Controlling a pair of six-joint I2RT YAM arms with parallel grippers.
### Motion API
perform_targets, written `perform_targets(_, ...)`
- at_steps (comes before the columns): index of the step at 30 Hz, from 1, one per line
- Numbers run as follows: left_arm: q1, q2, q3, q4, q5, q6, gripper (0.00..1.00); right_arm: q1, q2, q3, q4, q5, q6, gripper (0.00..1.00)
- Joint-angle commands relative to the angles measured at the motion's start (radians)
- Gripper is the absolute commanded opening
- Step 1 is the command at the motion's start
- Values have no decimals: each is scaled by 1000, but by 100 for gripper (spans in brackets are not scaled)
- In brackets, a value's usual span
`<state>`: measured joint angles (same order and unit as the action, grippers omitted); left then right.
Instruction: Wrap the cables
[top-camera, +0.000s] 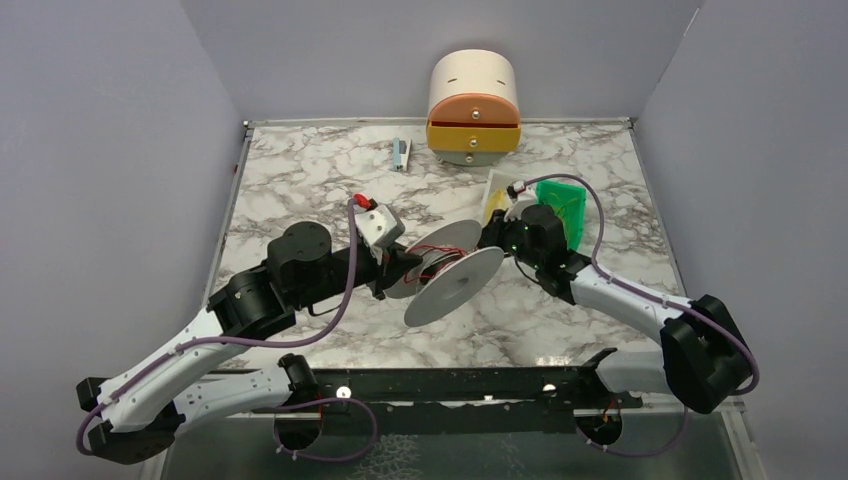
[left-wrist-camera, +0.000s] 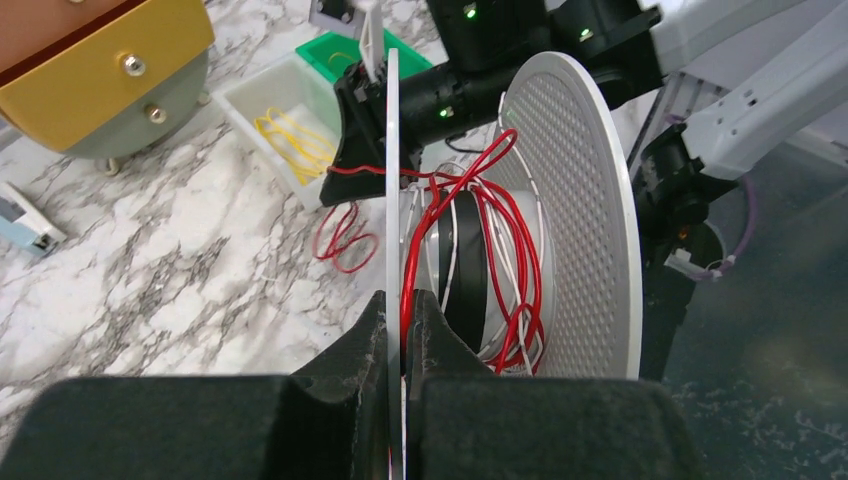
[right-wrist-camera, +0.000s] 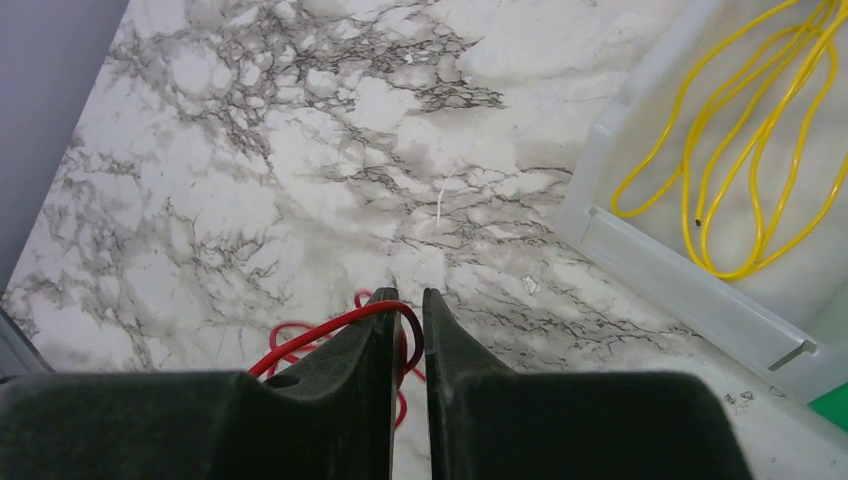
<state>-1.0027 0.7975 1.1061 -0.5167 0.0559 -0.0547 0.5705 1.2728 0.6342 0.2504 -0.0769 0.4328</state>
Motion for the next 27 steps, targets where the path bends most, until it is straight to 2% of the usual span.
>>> perform_targets(1, -11, -37, 83, 198, 118, -56, 0, -24, 27, -34, 57, 12, 17, 18)
perform_targets(17, -11, -52, 100, 254, 87, -89, 0, -25, 82, -108, 151, -24, 27, 17)
perform_targets(27, -11, -49, 116, 289, -22, -97, 0, -25, 132, -170, 212, -81, 43, 13)
